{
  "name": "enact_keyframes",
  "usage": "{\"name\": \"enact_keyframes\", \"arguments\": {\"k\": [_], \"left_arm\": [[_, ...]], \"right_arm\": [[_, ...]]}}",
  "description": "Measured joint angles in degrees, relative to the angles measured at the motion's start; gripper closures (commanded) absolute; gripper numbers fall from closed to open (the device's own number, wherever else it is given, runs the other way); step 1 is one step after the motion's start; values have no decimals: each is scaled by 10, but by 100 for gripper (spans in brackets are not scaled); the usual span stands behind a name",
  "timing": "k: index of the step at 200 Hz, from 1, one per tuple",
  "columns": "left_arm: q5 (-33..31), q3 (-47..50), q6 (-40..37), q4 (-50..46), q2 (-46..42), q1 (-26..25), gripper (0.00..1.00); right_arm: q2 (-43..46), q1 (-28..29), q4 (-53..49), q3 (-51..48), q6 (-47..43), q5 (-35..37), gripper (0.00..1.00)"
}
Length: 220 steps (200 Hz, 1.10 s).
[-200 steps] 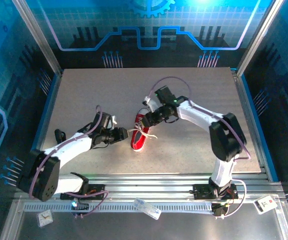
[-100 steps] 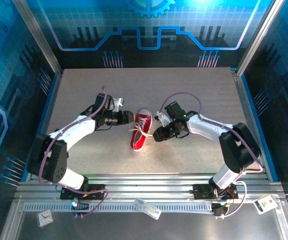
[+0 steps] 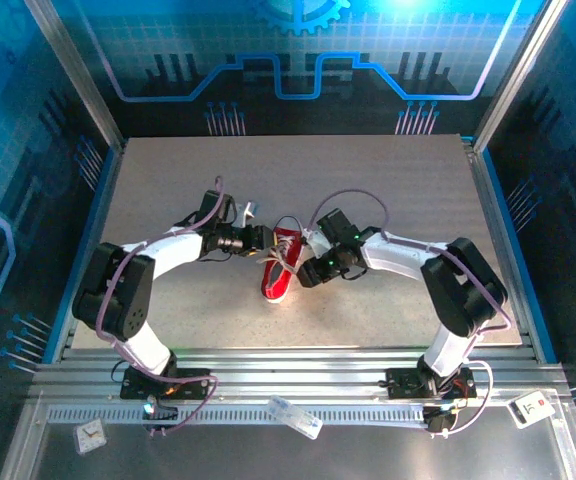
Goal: Tie the shoes
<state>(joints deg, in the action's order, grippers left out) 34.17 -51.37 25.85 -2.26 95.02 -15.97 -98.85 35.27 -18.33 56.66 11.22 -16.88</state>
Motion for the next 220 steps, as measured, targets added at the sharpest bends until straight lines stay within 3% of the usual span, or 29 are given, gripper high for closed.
{"name": "enact_keyframes", "arguments": {"k": [64,107,122,164,220], "left_arm": [[9,0,11,11,15,-1,54],[17,0,12,14,25,-5,88],[17,0,17,18,25,-7,95],[12,32,38,67,10,-7,99],[-46,134,102,170,-43,-7,100]], "right_arm": [[0,0,13,4,-3,27,51],[3,-11,-11,36,-12,41,49],[-13,-21,-28,86,-20,43,49],[-143,-27,-45,271,-40,47,49],[-233,-23,-82,346,-59,80,51]]}}
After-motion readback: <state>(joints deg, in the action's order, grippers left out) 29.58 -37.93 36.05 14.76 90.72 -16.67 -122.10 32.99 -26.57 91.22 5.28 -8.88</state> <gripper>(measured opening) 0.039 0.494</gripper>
